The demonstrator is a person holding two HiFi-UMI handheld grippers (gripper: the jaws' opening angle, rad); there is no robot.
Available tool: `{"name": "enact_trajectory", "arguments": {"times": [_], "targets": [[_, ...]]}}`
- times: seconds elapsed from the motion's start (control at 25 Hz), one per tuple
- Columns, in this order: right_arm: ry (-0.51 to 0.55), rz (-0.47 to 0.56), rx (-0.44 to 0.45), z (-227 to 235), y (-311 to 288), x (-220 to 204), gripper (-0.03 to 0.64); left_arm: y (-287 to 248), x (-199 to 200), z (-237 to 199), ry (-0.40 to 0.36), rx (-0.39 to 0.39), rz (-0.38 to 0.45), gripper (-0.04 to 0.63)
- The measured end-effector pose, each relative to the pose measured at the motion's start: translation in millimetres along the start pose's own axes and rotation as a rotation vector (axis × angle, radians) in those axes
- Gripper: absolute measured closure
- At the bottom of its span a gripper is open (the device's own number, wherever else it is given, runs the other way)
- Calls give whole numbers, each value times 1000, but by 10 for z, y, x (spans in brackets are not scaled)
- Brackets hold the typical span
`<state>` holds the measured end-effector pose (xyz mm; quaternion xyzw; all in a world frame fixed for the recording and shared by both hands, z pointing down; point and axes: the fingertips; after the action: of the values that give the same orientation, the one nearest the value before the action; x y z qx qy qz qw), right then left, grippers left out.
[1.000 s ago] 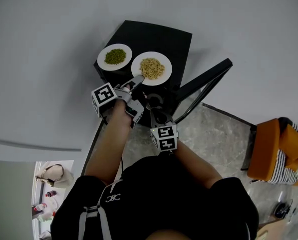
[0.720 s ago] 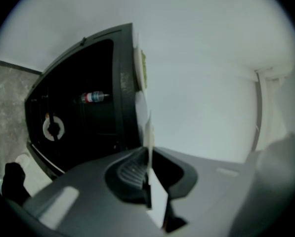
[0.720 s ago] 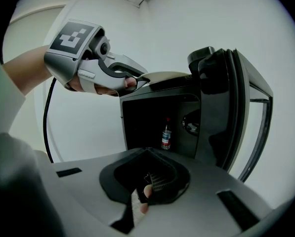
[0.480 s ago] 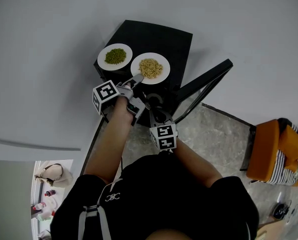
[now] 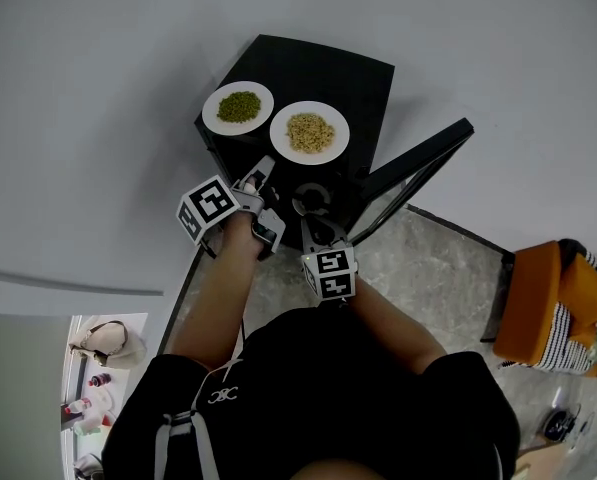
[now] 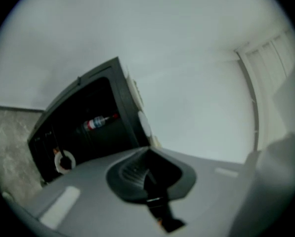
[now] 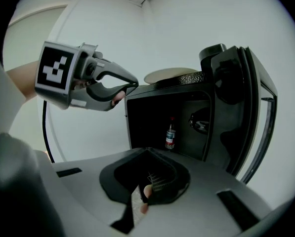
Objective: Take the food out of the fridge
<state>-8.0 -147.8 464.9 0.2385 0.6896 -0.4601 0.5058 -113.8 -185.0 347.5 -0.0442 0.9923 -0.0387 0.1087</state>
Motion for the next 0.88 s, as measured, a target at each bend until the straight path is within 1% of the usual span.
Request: {"name": "enact_trajectory", "arguments": {"times": [0.16,0.2,0.32,0.44,0.48,0.56,0.6,0.64,0.72,0.88], "targets": [[-10,12,3,-31,-27,52,627,199,65,-84,-209,29,45,597],[-13,15,2,-36,-28,67,627,255,78,-96,-280,39,60,597],[-30,31,5,-44,-20,144,626,401,75,-102,-544,87,86,598],[-76,50,30,-66,-10,264,626,494,41,-165,-734,125,91,598],[-87,59,32,-73,2,311,626,522,20,-206,-812,146,86,598],[-84,82,25,-90,34,402,626,591,-43,-283,-965,185,75,598],[-76,92,19,-101,49,435,627,628,-76,-312,-1027,199,71,598],[-67,98,14,-113,59,456,626,662,-108,-334,-1072,206,69,598],[-54,102,8,-142,67,468,627,716,-155,-368,-1113,212,65,598],[-47,93,2,-208,77,435,627,802,-184,-422,-1110,222,60,598]]}}
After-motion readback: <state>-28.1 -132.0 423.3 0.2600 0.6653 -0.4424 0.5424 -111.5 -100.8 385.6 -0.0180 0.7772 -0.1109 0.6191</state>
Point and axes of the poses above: the fingertips, and each gripper's own axes: y backward along the fingers, z to its right, x out of its top, and after that the axes turned 8 degrees about y, right-handed
